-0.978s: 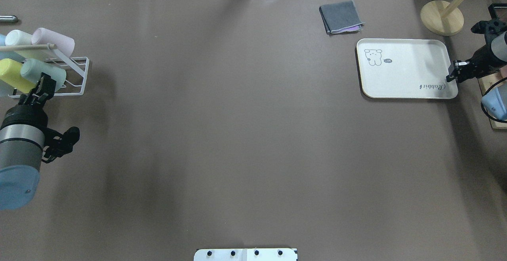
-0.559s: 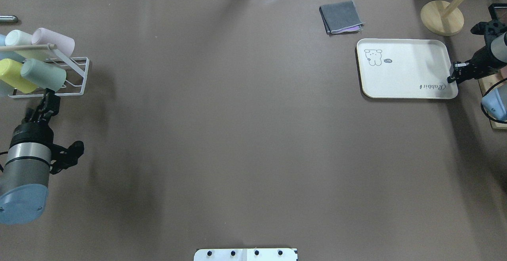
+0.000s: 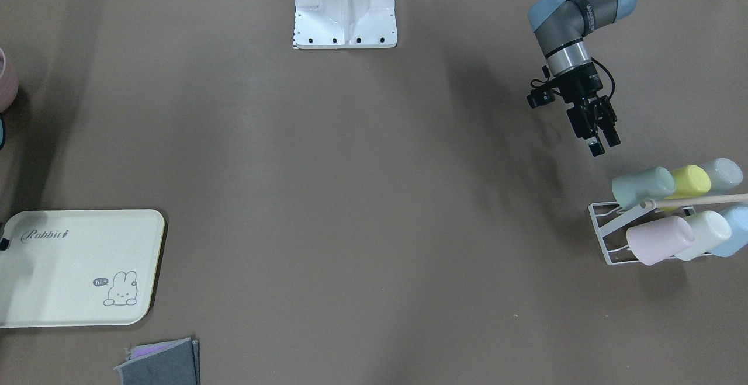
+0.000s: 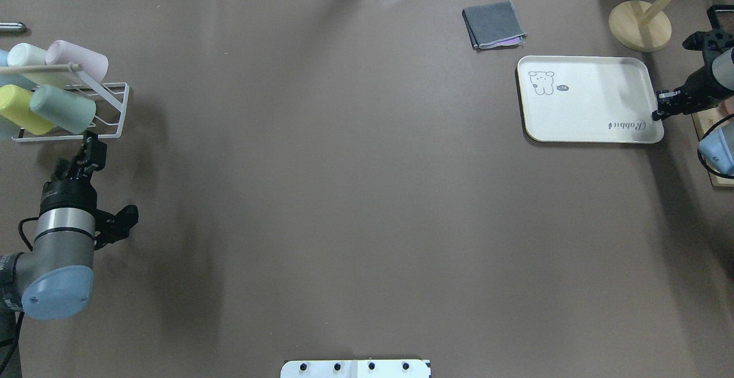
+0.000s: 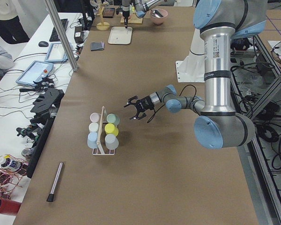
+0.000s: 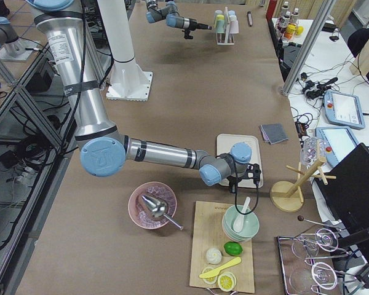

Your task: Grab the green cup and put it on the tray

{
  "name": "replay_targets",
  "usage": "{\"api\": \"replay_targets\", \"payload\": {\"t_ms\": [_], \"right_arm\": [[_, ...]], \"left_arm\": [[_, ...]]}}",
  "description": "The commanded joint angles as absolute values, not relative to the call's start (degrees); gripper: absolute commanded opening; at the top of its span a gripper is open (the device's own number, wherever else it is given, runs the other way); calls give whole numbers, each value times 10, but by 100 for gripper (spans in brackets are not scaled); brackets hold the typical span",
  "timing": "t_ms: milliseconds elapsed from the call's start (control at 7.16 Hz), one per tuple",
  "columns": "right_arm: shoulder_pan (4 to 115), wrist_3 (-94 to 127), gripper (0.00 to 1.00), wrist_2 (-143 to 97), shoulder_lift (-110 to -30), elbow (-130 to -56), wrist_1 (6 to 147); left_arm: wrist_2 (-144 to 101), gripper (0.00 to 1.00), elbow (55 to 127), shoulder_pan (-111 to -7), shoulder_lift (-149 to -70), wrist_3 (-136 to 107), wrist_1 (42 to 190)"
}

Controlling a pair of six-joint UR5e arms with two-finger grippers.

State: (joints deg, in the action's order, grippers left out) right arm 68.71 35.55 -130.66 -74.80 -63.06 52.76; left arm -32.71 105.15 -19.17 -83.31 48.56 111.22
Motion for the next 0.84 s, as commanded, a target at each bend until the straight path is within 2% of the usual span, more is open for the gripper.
{"api": "replay_targets", "payload": {"t_ms": [0, 279, 698], "right_arm": [[693, 354, 0, -1309, -749, -637, 526], [718, 355, 0, -1336, -748, -644, 526], [761, 359, 0, -1417, -747, -671, 526]], "left_arm": [[-327, 91, 1012, -193, -843, 541, 1189], [-327, 91, 1006, -206, -847, 640, 1280], [-329, 94, 994, -236, -851, 644, 1288]]}}
